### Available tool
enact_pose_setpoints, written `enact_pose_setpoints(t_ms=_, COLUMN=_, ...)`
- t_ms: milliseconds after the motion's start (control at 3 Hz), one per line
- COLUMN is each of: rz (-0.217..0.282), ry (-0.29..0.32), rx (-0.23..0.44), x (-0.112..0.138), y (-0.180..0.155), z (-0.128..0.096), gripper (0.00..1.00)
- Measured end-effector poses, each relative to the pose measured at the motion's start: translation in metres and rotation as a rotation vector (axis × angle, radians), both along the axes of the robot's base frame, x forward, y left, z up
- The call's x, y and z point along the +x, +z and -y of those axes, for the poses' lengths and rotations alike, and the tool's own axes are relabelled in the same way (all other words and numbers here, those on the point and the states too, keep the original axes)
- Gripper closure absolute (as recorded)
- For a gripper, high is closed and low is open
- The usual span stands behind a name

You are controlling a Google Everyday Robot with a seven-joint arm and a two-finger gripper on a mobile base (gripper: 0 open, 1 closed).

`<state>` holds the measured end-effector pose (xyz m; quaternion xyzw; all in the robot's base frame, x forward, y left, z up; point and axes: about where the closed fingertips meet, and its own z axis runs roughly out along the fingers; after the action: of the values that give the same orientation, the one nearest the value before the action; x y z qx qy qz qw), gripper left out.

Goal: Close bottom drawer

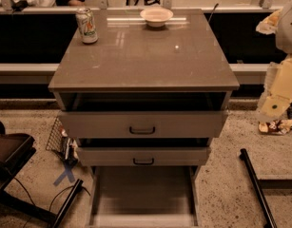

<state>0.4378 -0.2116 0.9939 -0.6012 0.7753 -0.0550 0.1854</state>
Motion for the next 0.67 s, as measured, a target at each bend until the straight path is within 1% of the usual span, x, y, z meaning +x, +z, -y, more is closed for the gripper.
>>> enact_pose_setpoints(t_ms=333, rz=0.002, ry=0.0, rx=0.0, x=0.0, y=0.0, z=0.0, gripper=0.0)
enact_pose_setpoints(t_ms=667, rz=0.025, ry=-0.016, rx=0.001, x=0.003, y=-0.019, z=-0.002, gripper=0.0)
